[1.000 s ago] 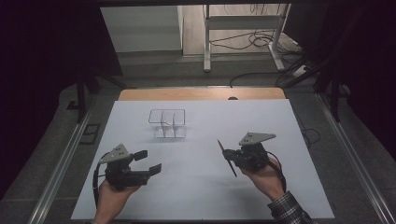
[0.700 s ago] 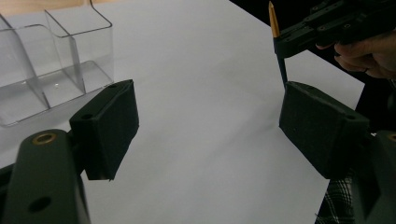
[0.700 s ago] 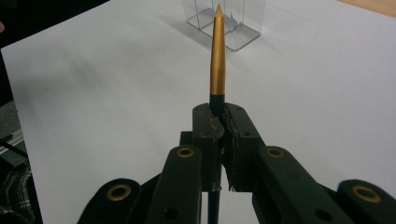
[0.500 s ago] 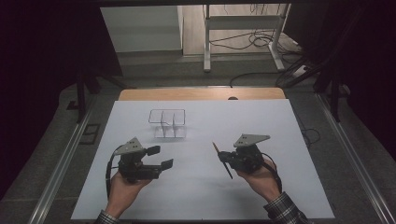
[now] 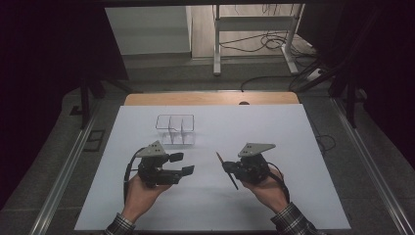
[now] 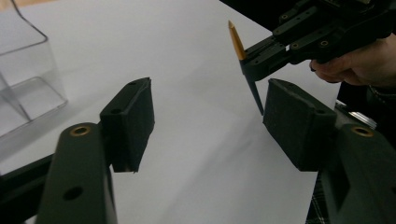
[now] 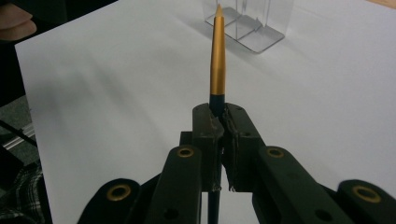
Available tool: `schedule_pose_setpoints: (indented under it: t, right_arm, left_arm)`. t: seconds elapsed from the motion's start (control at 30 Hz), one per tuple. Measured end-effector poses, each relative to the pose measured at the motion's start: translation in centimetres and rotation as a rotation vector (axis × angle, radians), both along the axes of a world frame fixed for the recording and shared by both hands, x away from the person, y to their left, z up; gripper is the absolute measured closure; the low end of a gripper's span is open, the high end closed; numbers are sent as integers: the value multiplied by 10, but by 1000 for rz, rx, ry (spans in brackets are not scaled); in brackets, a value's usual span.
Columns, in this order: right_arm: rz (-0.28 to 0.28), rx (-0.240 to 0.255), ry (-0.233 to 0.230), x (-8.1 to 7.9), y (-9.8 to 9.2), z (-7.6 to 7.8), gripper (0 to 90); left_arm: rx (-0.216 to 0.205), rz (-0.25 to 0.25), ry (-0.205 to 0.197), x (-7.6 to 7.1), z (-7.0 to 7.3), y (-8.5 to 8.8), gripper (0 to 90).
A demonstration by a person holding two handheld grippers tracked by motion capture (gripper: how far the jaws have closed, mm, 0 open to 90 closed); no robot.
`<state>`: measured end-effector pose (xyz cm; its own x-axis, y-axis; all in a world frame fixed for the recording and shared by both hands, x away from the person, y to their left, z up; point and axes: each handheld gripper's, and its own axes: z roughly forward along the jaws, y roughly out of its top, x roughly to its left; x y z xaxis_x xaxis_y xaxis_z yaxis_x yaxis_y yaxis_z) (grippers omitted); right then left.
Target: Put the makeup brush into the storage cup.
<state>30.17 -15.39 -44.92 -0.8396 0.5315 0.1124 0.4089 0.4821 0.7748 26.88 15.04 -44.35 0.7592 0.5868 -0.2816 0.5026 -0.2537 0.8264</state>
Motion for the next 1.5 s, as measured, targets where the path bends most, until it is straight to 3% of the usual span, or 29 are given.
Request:
schedule_pose_setpoints:
  t: [0.5,1.0,1.5]
  right_arm:
    - [47,-11,-3,-7,19,-7,832]
    - [85,-16,-17,-13,31,-11,832]
    - [108,-15,-30,-16,38,-13,832]
  left_arm:
    - [-9,-51,48,7,-9,-17,509]
    - [-66,-56,107,13,-23,-24,544]
    - [-89,-85,157,16,-30,-29,697]
